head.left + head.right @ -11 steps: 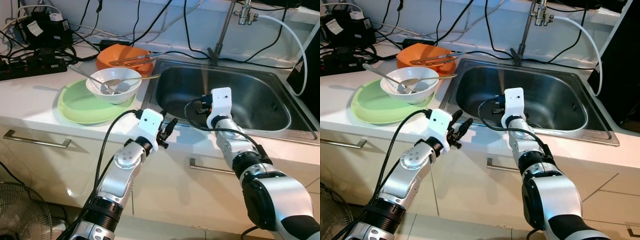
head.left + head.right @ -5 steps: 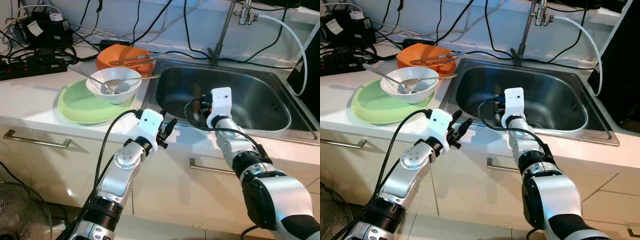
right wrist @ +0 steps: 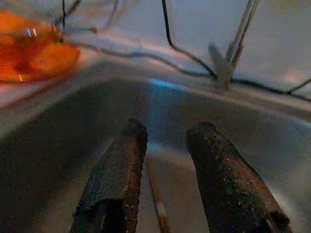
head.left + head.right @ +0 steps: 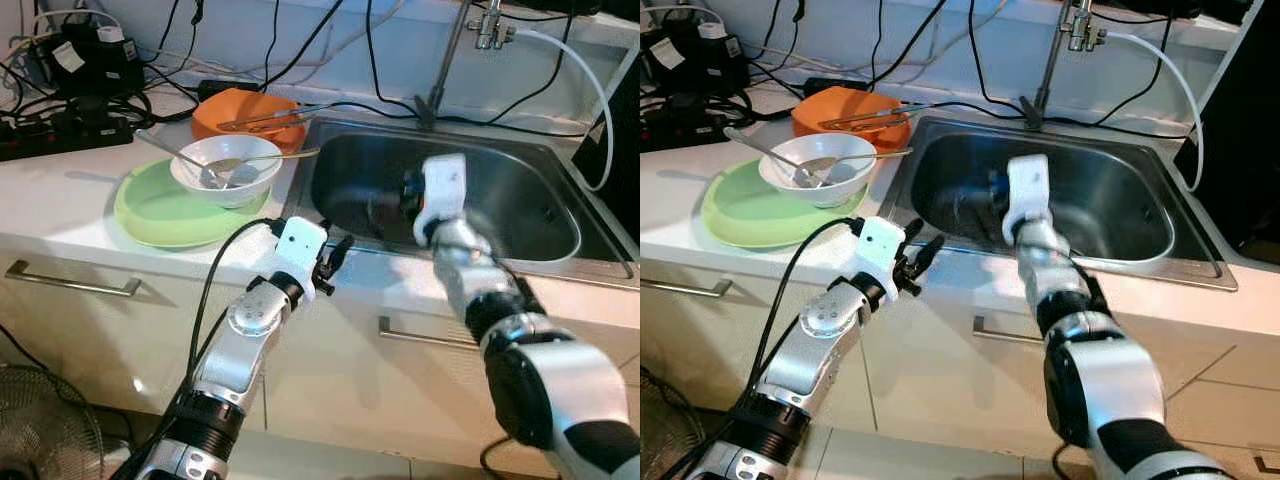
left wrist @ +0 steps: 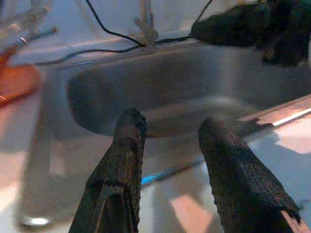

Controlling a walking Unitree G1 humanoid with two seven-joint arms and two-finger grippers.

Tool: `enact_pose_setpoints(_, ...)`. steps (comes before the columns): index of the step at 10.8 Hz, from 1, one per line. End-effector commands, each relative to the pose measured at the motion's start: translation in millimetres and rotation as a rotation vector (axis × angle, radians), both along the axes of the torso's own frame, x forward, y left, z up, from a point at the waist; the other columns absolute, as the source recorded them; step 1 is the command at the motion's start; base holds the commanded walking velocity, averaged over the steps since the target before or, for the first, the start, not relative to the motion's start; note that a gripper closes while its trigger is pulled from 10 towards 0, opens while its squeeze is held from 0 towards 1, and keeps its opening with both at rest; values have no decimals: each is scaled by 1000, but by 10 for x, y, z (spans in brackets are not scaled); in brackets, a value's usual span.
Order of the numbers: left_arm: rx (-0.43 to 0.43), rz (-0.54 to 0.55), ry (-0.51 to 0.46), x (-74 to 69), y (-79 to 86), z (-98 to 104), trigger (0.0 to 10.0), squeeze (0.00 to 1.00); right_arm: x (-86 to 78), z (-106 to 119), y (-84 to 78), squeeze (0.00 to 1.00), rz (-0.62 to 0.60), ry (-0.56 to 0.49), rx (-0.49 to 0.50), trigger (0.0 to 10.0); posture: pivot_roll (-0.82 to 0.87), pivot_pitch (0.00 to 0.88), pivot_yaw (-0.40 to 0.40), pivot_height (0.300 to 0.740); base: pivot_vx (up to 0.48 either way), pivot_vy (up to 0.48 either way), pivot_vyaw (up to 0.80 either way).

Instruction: Kitchen organization

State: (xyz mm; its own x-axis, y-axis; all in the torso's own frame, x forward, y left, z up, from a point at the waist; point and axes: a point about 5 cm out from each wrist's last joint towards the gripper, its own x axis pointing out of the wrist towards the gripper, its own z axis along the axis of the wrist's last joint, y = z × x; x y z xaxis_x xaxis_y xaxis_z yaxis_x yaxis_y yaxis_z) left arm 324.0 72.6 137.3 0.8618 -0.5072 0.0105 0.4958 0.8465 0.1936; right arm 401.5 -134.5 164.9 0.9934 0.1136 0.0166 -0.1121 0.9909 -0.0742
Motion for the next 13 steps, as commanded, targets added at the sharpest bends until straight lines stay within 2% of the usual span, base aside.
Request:
enact_pose_setpoints(1, 47, 9, -91, 30, -41, 152, 10000, 0, 14, 85, -14, 0, -1, -45, 20, 10000, 246, 0, -82, 740, 0, 0, 0)
enact_pose_setpoints(3, 213, 123, -258, 130, 36, 352, 10000, 0, -47, 40, 64, 0, 36, -95, 75, 10000, 234, 0, -78, 740, 0, 0, 0)
enact_pose_setpoints(4, 263, 158, -294, 170, 63, 397, 10000, 0, -70, 11, 81, 0, 41, -102, 85, 10000, 232, 0, -77, 740, 0, 0, 0)
enact_pose_setpoints(5, 349, 199, -352, 217, 75, 452, 10000, 0, -114, -51, 93, 0, 34, -111, 109, 10000, 227, 0, -72, 740, 0, 0, 0)
enact_pose_setpoints(6, 430, 194, -399, 303, 20, 514, 10000, 0, -140, -92, 101, 0, 27, -111, 130, 10000, 222, 0, -70, 740, 0, 0, 0)
enact_pose_setpoints(7, 469, 197, -424, 338, -8, 552, 10000, 0, -151, -109, 111, 0, 26, -108, 138, 10000, 220, 0, -69, 740, 0, 0, 0)
enact_pose_setpoints(8, 530, 242, -464, 437, -56, 632, 10000, 0, -186, -135, 155, 0, 47, -117, 157, 10000, 223, 0, -70, 740, 0, 0, 0)
enact_pose_setpoints(9, 588, 274, -463, 534, -62, 655, 10000, 0, -204, -155, 154, 0, 43, -116, 162, 10000, 214, 0, -66, 740, 0, 0, 0)
enact_pose_setpoints(13, 682, 288, -401, 699, -15, 607, 10000, 0, -224, -146, 137, 0, 34, -126, 178, 10000, 201, 0, -54, 740, 0, 0, 0)
